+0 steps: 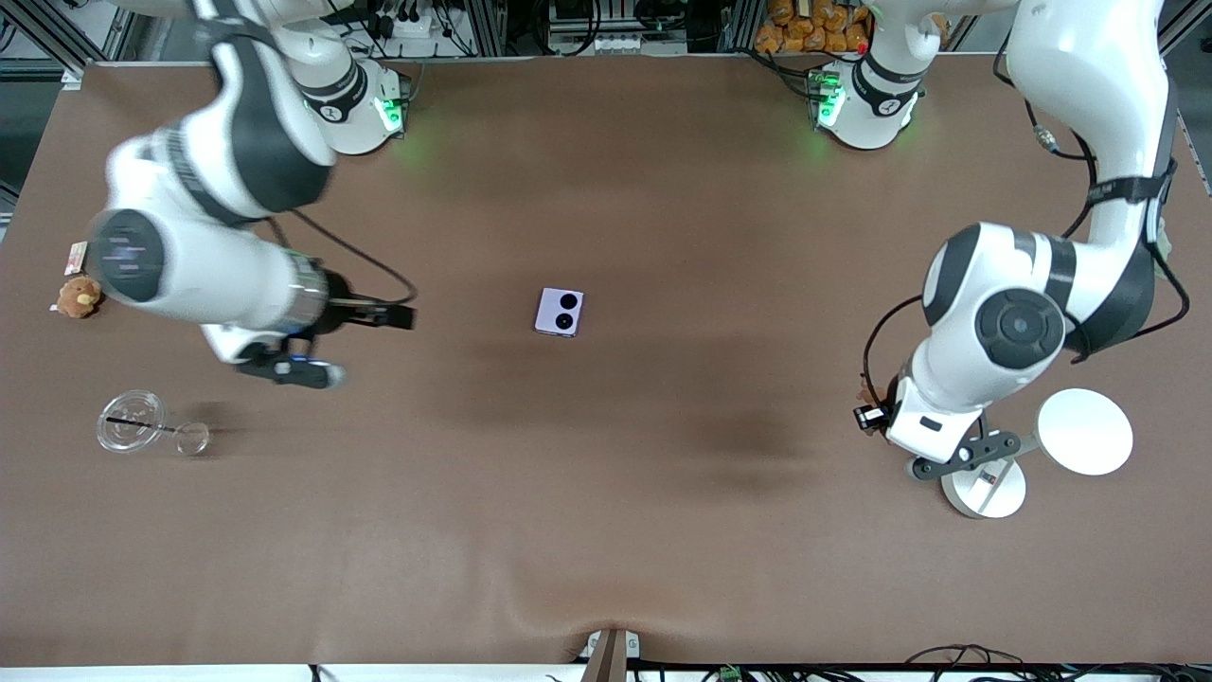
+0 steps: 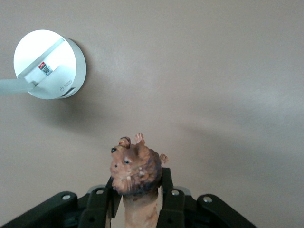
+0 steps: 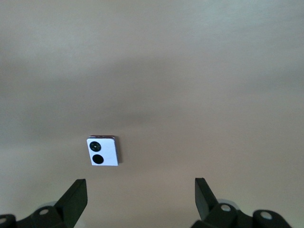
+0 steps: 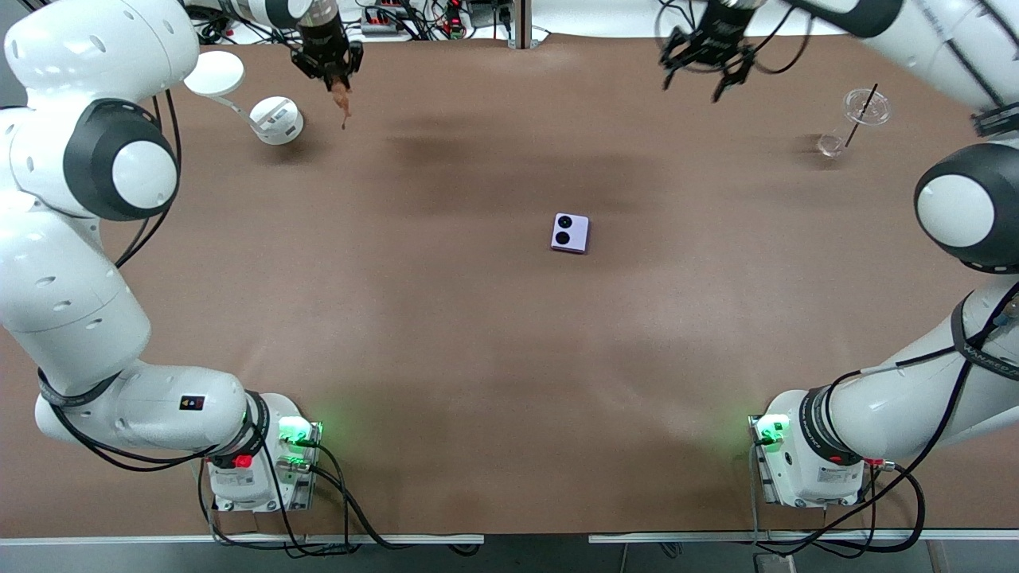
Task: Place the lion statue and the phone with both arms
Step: 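Carry the lion toward the lamp while the right gripper reaches out, then lower the lion beside the lamp while the right gripper grasps the phone, then carry the phone toward the glass cup while the left gripper withdraws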
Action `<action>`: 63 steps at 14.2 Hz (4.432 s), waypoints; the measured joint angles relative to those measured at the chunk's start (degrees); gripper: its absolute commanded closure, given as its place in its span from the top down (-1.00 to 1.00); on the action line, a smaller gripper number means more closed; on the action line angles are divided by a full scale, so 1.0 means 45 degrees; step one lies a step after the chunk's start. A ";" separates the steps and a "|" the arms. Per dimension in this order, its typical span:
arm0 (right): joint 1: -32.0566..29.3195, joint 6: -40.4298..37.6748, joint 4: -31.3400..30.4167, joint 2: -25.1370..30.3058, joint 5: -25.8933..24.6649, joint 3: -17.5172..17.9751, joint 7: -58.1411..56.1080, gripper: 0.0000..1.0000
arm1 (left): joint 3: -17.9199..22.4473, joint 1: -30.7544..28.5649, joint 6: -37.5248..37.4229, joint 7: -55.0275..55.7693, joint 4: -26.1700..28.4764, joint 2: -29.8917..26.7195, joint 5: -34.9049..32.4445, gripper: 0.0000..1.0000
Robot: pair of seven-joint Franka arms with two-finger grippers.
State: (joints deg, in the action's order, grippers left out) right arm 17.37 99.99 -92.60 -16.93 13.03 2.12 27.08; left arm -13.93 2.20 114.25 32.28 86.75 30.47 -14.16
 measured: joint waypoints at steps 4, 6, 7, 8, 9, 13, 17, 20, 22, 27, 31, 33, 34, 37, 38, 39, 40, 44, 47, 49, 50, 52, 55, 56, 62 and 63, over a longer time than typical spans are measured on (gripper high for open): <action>0.1472 0.2837 -0.1900 -0.0150 0.0008 0.0015 0.0459 1.00 | 0.0008 -0.0415 0.0677 -0.0847 0.0028 0.1458 -0.1557 -1.00; 0.2096 0.3581 -0.2433 -0.0420 0.0009 0.0017 0.0507 1.00 | 0.0012 -0.0877 0.1339 -0.1756 0.0017 0.2085 -0.1806 -1.00; 0.2415 0.3844 -0.2540 -0.0631 0.0009 0.0019 0.0620 1.00 | 0.0013 -0.1160 0.1600 -0.2276 0.0005 0.2317 -0.1811 -1.00; 0.2715 0.4180 -0.2616 -0.0884 0.0009 0.0020 0.0825 1.00 | 0.0014 -0.1427 0.1778 -0.2700 -0.0006 0.2497 -0.1812 -1.00; 0.2970 0.4528 -0.2678 -0.1146 0.0009 0.0022 0.1003 1.00 | 0.0011 -0.1620 0.1886 -0.3009 -0.0019 0.2618 -0.1812 -1.00; 0.3636 0.5972 -0.2795 -0.2205 0.0010 0.0017 0.1334 1.00 | -0.0004 -0.1763 0.1932 -0.3661 -0.0050 0.2791 -0.1812 -1.00; 0.4031 0.7016 -0.3175 -0.2712 0.0010 0.0014 0.1435 1.00 | -0.0002 -0.1925 0.2374 -0.4053 -0.0086 0.2871 -0.1812 -1.00; 0.4335 0.7897 -0.3781 -0.2840 0.0010 0.0014 0.1873 1.00 | -0.0030 -0.1919 0.2884 -0.4065 -0.0089 0.2974 -0.1812 -1.00; 0.4555 0.8173 -0.3899 -0.2979 0.0010 0.0015 0.2253 1.00 | -0.0056 -0.1874 0.3124 -0.4064 -0.0090 0.3069 -0.1812 -0.86; 0.4910 0.8748 -0.3933 -0.3355 0.0010 0.0014 0.2617 1.00 | -0.0087 -0.1849 0.3227 -0.4064 -0.0125 0.3176 -0.1812 1.00; 0.4953 0.8861 -0.3952 -0.3424 0.0010 0.0014 0.2631 1.00 | -0.0229 -0.1852 0.3303 -0.4064 -0.0486 0.2924 -0.1812 1.00; 0.5030 0.9102 -0.3975 -0.3511 0.0010 0.0014 0.2663 1.00 | -0.0400 -0.1881 0.2916 -0.4065 -0.0578 0.2270 -0.1812 1.00; 0.5083 0.9181 -0.3980 -0.3588 0.0010 0.0014 0.2687 1.00 | -0.0589 -0.1907 0.2377 -0.4065 -0.0604 0.1817 -0.1812 1.00; 0.5209 0.9303 -0.3992 -0.3781 0.0010 0.0012 0.2720 1.00 | -0.1178 -0.1917 0.0570 -0.4064 -0.0630 0.0303 -0.1801 1.00; 0.5215 0.9316 -0.3994 -0.3802 0.0010 0.0007 0.2721 1.00 | -0.1286 -0.1916 -0.0061 -0.4065 -0.0629 -0.0203 -0.1696 1.00; 0.5215 0.9319 -0.3996 -0.3816 0.0010 -0.0005 0.2721 0.76 | -0.1322 -0.1915 -0.0563 -0.4064 -0.0624 -0.0661 -0.1438 1.00; 0.5216 0.9320 -0.4000 -0.3841 0.0007 -0.0017 0.2721 0.44 | -0.1315 -0.1916 -0.0983 -0.4065 -0.0614 -0.1083 -0.1176 1.00; 0.5226 0.9258 -0.4000 -0.3840 -0.0012 -0.0051 0.2744 -1.00 | -0.0619 -0.1659 -0.2799 -0.4120 -0.0589 -0.2823 0.0727 1.00; 0.5235 0.9078 -0.3947 -0.3832 -0.0012 -0.0123 0.2744 -1.00 | 0.0687 -0.1128 -0.4110 -0.4731 -0.0197 -0.4452 0.1847 1.00; 0.5244 0.8246 -0.3772 -0.3657 -0.0015 -0.0549 0.2736 -1.00 | 0.1124 -0.0954 -0.4458 -0.5195 0.0477 -0.5543 0.2048 1.00; 0.5236 0.7757 -0.3645 -0.3492 -0.0017 -0.0850 0.2718 -1.00 | 0.1243 -0.0921 -0.4658 -0.5548 0.0725 -0.5939 0.2058 1.00; 0.5153 0.7104 -0.3460 -0.3089 -0.0019 -0.1405 0.2691 -1.00 | 0.1615 -0.0862 -0.5067 -0.6372 0.0962 -0.6446 0.2091 1.00; 0.4567 0.7004 -0.3293 -0.2875 -0.0027 -0.2047 0.1741 -1.00 | 0.2024 -0.0855 -0.5441 -0.6726 0.0929 -0.6750 0.2448 1.00; 0.4113 0.7002 -0.3230 -0.2876 -0.0028 -0.2133 0.1123 -1.00 | 0.2038 -0.0832 -0.5679 -0.6732 0.0815 -0.6780 0.2486 1.00; 0.0741 0.6331 -0.3085 -0.2660 -0.0029 -0.2236 -0.2559 -1.00 | 0.2034 -0.0611 -0.6847 -0.6732 0.0272 -0.6789 0.2499 1.00; 0.0217 0.6315 -0.3086 -0.2662 -0.0028 -0.2237 -0.3195 -1.00 | 0.2033 -0.0610 -0.6964 -0.6732 0.0266 -0.6788 0.2558 1.00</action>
State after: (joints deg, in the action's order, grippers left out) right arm 18.35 128.41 -106.49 -28.91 12.90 -7.95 12.70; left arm -4.78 -0.55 82.91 1.98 87.94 -0.08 -2.65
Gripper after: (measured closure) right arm 0.159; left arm 0.000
